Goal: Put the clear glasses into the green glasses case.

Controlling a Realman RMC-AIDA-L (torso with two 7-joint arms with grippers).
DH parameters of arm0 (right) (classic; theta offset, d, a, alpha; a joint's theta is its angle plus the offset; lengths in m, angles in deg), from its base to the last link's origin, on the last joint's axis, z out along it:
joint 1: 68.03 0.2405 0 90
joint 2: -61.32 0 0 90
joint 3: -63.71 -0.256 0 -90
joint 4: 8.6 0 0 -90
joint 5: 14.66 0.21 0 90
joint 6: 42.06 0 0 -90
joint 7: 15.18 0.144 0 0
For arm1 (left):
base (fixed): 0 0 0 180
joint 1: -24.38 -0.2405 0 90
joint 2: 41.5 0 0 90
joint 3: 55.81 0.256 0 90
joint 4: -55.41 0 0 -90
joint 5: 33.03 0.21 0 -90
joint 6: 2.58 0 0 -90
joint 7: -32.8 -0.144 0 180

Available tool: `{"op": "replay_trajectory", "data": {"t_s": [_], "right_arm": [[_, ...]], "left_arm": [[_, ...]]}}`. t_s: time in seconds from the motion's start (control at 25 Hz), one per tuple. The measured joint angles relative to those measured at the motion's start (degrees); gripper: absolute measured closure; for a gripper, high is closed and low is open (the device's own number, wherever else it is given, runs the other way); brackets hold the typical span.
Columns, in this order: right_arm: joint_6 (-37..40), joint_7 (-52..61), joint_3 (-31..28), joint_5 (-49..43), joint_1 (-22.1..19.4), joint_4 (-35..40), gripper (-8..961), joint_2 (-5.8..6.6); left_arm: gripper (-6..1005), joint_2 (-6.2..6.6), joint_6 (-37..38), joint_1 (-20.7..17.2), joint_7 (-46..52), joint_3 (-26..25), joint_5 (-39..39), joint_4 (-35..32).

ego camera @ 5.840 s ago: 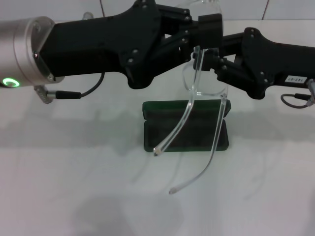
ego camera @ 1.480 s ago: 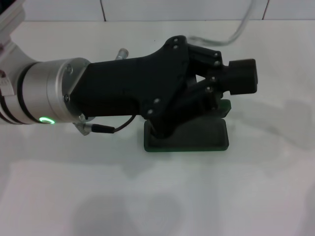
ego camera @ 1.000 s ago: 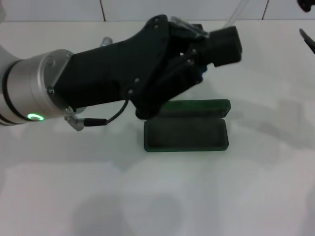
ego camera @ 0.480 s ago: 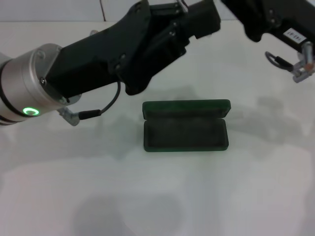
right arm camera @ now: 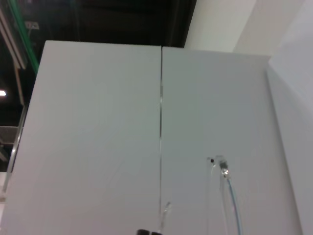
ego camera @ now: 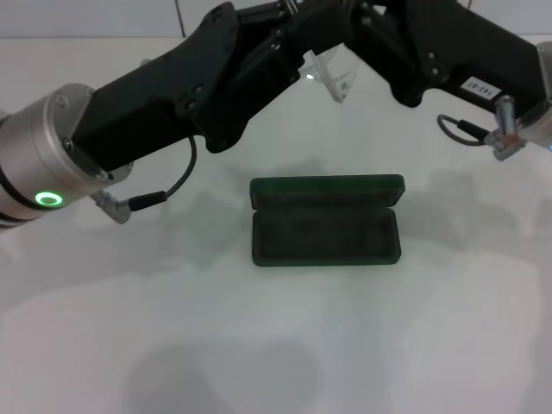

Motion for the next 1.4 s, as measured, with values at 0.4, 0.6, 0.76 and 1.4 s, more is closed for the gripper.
{"op": "replay_trajectory", "data": {"t_s": [0.4,0.6,0.76,1.4], "right_arm": [[-0.38,-0.19,-0.67,2.11,-1.34,0.51,839,0.00],[-0.21,-0.34,-0.88,3.22,-2.03,0.80,839,0.08],[-0.32,-0.77,-0.89,3.24,-2.04,0.80,839,0.09],[-2.93,-0.97,0.50,1.37,-1.70,0.72,839,0.09]], "left_arm": [[960,0.29,0.23,-0.27,-0.33,0.03,0.50,0.90],[960,0.35,0.42,-0.38,-0.35,0.03,0.84,0.91],[960,0.34,0.45,-0.40,-0.35,0.03,1.21,0.91],[959,0.09,0.50,-0.75,-0.62,-3.19,0.75,1.17]]}}
